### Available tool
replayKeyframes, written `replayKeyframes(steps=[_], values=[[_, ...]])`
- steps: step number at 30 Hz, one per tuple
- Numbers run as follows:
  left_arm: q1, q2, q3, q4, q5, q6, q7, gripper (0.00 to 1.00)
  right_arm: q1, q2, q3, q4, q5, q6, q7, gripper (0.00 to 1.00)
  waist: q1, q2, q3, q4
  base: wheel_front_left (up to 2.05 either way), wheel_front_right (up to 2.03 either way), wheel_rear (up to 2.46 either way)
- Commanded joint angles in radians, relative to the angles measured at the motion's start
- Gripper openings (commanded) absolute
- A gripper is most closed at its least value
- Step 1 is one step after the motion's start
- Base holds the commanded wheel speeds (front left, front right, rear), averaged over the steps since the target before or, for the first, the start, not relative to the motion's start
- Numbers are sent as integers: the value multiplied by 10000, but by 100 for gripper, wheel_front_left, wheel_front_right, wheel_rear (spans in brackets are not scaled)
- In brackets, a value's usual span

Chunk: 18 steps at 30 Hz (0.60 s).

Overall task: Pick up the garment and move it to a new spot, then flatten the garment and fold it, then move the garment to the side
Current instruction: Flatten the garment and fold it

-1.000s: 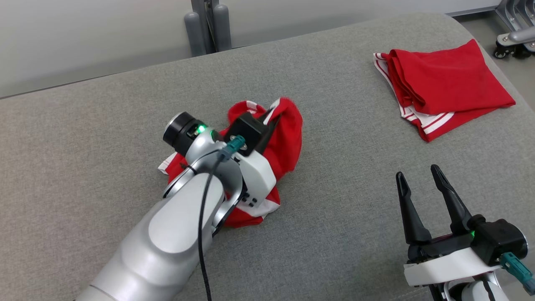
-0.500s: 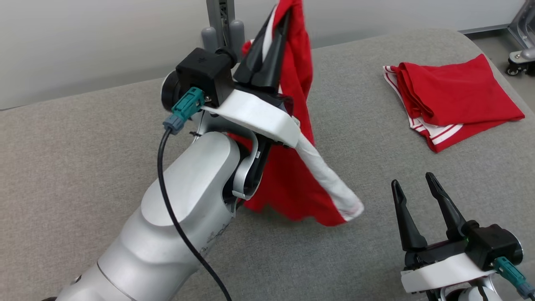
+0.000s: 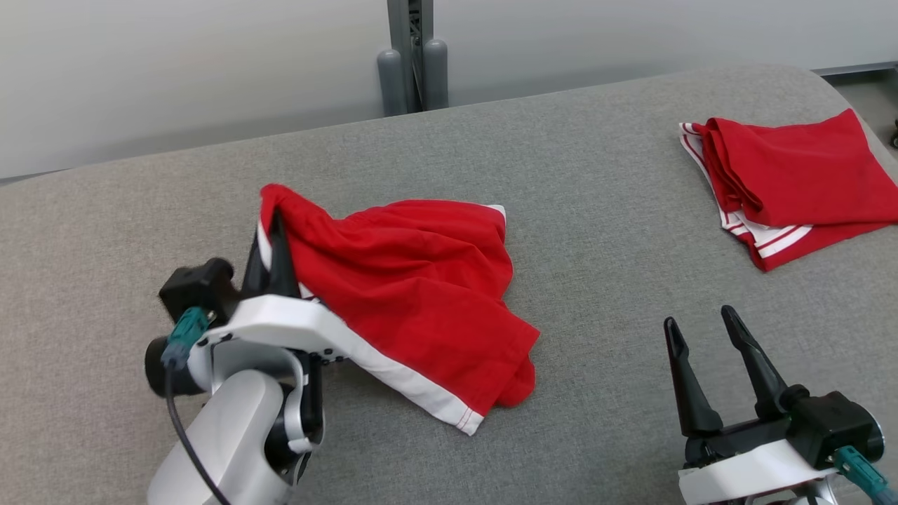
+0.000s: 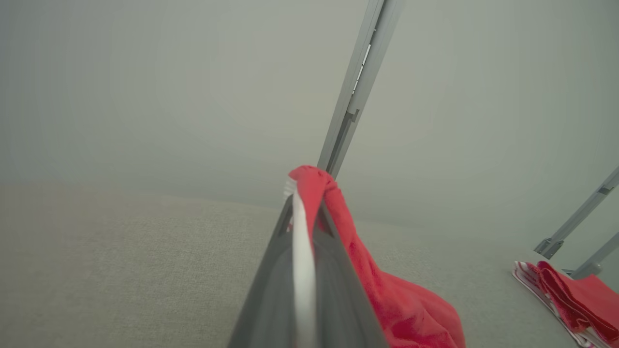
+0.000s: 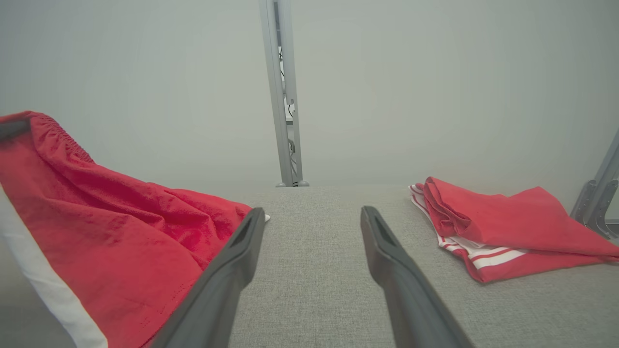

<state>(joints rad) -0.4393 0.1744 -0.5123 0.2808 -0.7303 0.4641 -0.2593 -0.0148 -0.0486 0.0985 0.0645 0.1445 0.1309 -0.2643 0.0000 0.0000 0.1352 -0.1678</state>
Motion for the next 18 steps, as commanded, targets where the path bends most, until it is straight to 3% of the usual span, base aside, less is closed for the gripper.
replayKeyframes(steps=[1,9,18], values=[[397,-8,382,-258,339,45,-56,100,-51,-43,30,16,-3,-3,-16,100,0,0,-4,79,0,0,0],[1688,-219,1837,-1140,1747,-512,-58,100,-87,-51,476,244,76,-3,-16,100,0,0,-50,289,0,0,0],[3223,-343,3110,-2437,3721,-1770,-51,100,-60,-48,1071,661,335,-3,-15,100,0,0,-73,734,0,0,0]])
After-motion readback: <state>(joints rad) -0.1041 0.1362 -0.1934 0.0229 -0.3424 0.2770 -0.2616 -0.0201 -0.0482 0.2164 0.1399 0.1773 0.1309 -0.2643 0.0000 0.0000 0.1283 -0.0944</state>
